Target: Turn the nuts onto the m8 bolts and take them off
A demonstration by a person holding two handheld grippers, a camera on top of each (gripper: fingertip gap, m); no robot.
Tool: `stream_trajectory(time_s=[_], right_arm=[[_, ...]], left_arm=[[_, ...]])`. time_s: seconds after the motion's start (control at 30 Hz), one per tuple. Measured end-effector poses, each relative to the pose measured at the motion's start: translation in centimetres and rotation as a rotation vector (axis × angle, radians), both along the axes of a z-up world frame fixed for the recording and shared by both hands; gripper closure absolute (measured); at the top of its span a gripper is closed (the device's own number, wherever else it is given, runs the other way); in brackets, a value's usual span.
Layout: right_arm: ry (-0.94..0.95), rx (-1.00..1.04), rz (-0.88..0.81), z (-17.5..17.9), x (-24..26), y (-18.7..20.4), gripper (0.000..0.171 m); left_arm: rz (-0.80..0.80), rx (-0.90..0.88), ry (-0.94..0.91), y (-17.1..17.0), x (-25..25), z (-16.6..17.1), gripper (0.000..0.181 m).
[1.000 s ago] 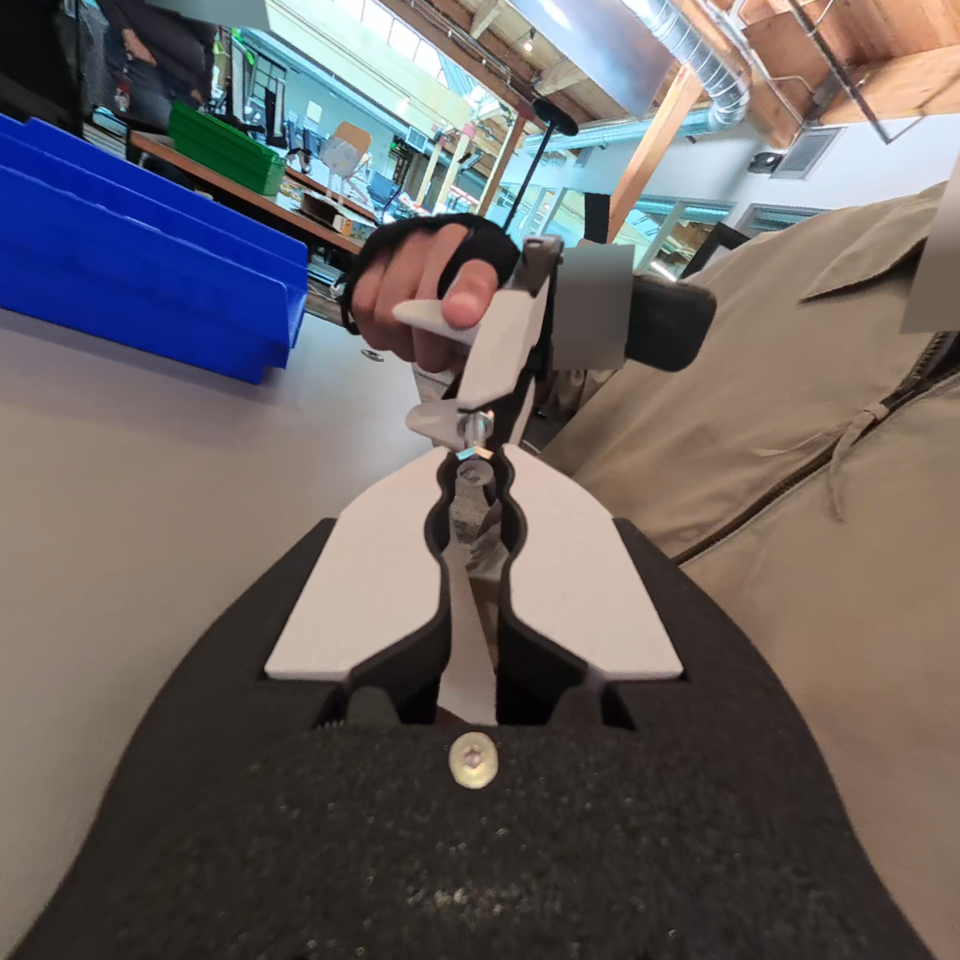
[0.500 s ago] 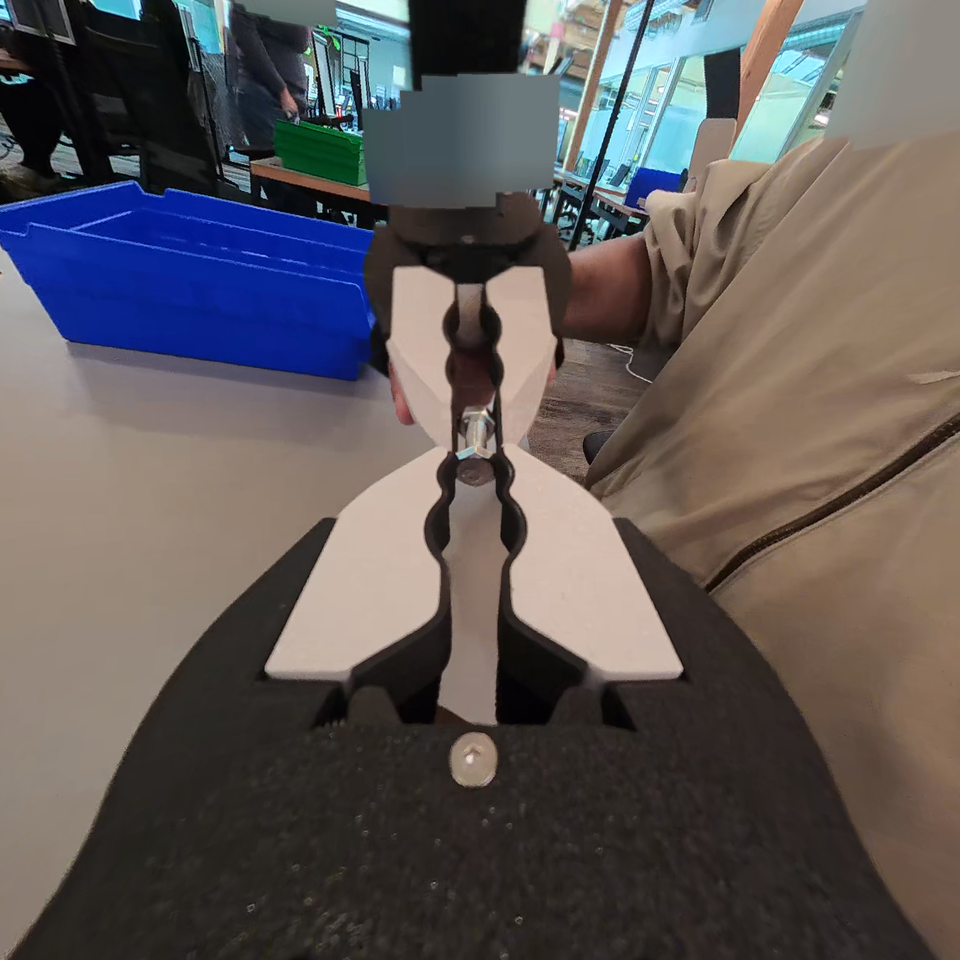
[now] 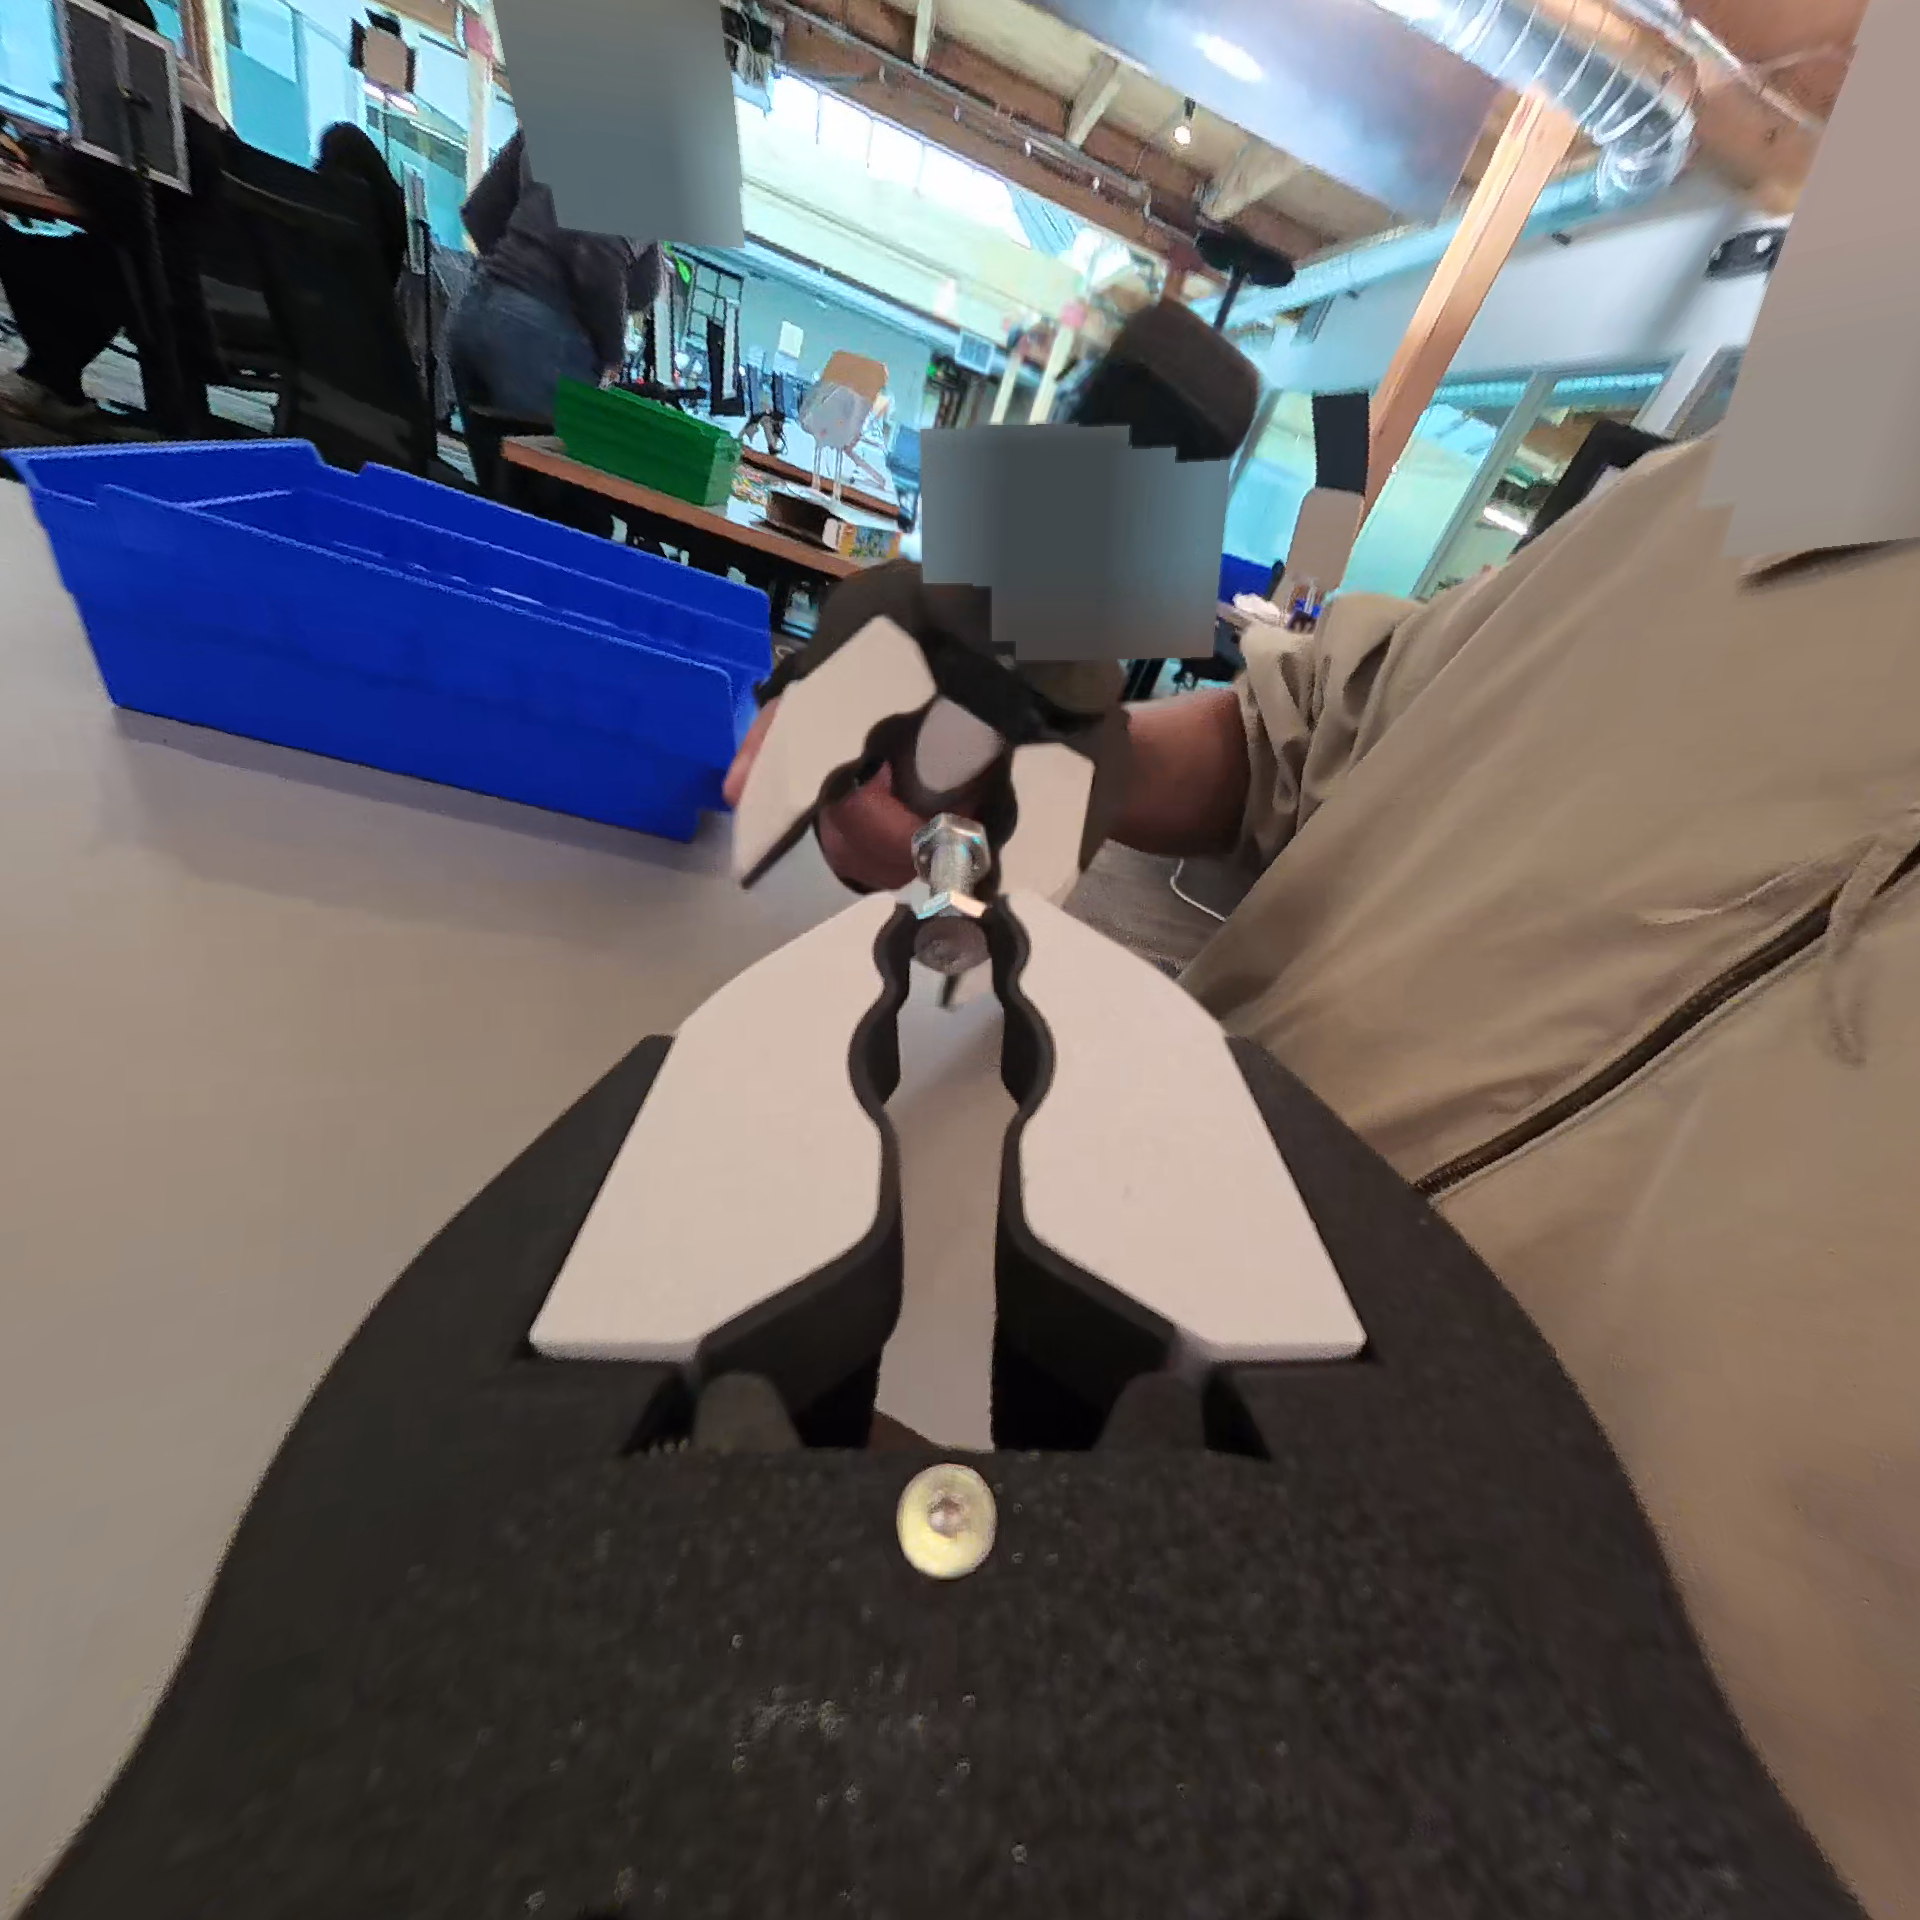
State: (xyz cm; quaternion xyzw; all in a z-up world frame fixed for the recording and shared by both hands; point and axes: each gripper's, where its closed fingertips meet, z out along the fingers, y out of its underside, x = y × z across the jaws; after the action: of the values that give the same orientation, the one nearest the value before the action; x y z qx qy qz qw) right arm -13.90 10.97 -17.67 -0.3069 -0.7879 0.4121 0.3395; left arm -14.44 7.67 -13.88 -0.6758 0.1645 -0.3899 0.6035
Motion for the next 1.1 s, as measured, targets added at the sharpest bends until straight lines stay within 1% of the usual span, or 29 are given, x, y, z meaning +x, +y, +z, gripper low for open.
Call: stream_trajectory(time_s=[0.03,0.1,0.13,0.2,0.27,0.37,0.43,0.47,0.53,0.63,0.8,0.9,0.97,1.0,1.07,1.1], right_arm=[[0.091,0.113,-0.028,0.4,-0.1,0.4,0.119],[0.273,0.303,-0.025,1.7,0.2,0.2,0.126],[0.338,0.377,-0.010,2.3,0.3,-0.2,0.126],[0.418,0.451,0.027,3.2,0.4,-1.2,0.129],[0.446,0.479,0.076,3.6,0.2,-2.0,0.136],[0.441,0.543,0.146,2.9,-0.1,-2.5,0.142],[0.434,0.543,0.172,3.0,-0.1,-2.7,0.155],[0.405,0.517,0.185,2.9,-0.2,-2.7,0.155],[0.304,0.381,0.193,2.6,-0.3,-2.9,0.155],[0.099,0.060,0.186,2.2,-0.1,-3.0,0.155],[-0.360,-0.575,0.188,2.0,0.5,-3.6,0.155],[-0.659,-0.895,0.220,1.8,1.2,-3.8,0.156],[-0.735,-1.054,0.226,2.1,1.2,-3.7,0.156],[-0.746,-1.079,0.236,2.1,1.2,-3.8,0.155],[-0.672,-1.038,0.257,2.3,1.3,-3.7,0.154],[-0.614,-0.996,0.256,2.4,1.3,-3.6,0.143]], left_arm=[[0.000,-0.003,-0.010,0.0,-0.2,0.0,0.167],[-0.005,-0.014,-0.023,0.0,-0.4,-0.2,0.167],[-0.010,-0.019,-0.025,0.0,-0.4,-0.3,0.167],[-0.027,-0.036,-0.028,0.1,-0.2,-0.6,0.167],[-0.061,-0.046,-0.033,-0.1,0.4,-0.7,0.167],[-0.099,-0.054,-0.035,-0.1,1.3,-0.7,0.167],[-0.108,-0.066,-0.007,-0.1,1.7,-1.1,0.167],[-0.101,-0.061,0.005,-0.1,1.7,-1.1,0.167],[-0.073,-0.051,0.051,-0.1,1.5,-1.3,0.167],[-0.025,-0.032,0.132,0.1,1.3,-1.5,0.167],[-0.008,-0.028,0.175,0.1,1.2,-1.6,0.167],[-0.002,-0.027,0.224,0.2,1.6,-2.0,0.167],[0.015,-0.021,0.224,0.4,1.5,-1.8,0.167],[0.003,-0.024,0.219,0.3,1.5,-1.8,0.167],[0.009,-0.016,0.200,0.4,1.5,-1.6,0.167],[0.010,-0.017,0.187,0.4,1.3,-1.6,0.167]])
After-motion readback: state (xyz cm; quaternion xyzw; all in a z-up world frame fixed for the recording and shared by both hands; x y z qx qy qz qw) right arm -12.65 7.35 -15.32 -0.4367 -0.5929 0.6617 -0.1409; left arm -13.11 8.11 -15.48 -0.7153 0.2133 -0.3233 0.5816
